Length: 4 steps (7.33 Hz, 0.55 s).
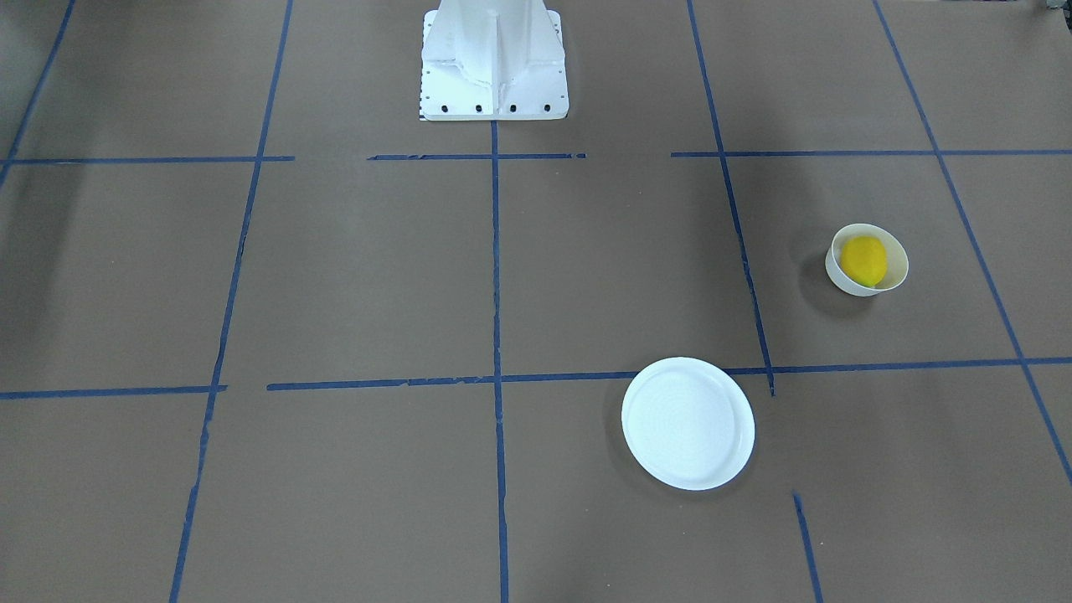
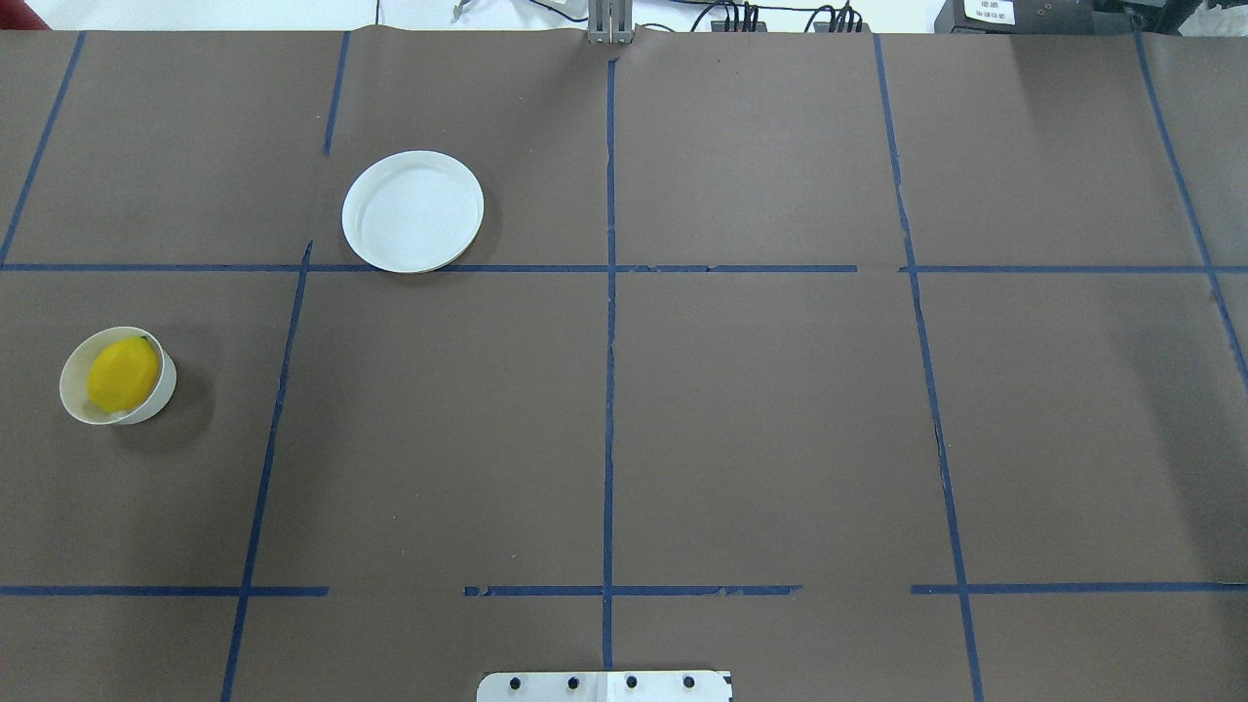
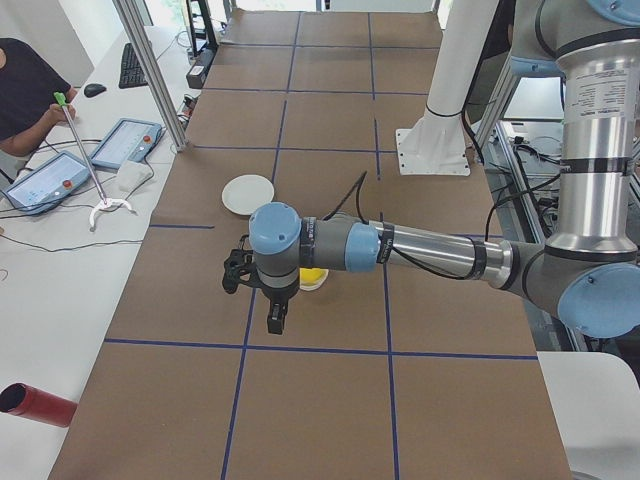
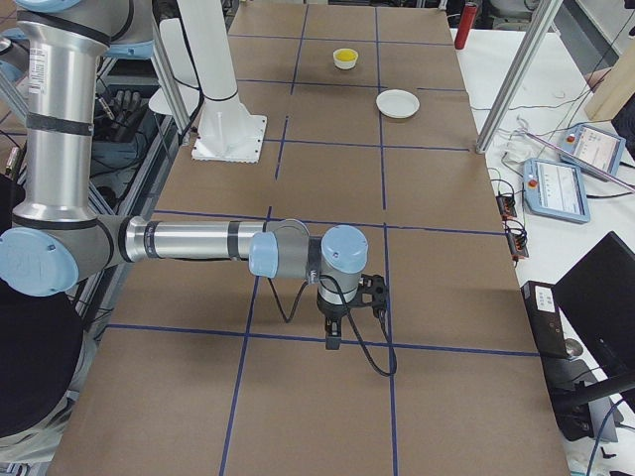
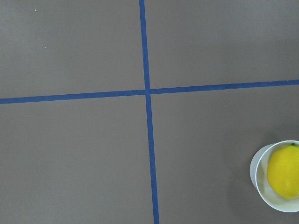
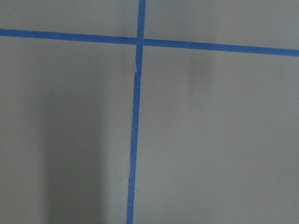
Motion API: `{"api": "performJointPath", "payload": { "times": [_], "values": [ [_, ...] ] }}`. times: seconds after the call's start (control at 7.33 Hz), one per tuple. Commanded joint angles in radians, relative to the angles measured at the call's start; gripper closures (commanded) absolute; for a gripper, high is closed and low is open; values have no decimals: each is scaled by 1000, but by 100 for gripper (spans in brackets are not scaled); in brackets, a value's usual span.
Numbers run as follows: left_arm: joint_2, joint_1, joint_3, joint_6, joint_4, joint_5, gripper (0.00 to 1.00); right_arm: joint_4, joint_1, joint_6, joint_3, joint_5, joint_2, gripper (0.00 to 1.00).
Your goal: Move lemon from plate to bowl
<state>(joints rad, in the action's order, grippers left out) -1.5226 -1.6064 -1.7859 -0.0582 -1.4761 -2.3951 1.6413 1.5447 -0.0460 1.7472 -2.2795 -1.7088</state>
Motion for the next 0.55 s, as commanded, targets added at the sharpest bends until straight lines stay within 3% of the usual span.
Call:
{"api": "performJointPath", "payload": {
  "times": [0.0, 0.41],
  "values": [
    [-13, 0, -1, -2, 0, 1, 0, 0, 0, 0, 0, 0, 0, 0],
    [-22, 3, -7, 0, 2, 4, 0, 0, 0, 0, 0, 0, 0, 0]
  ]
}}
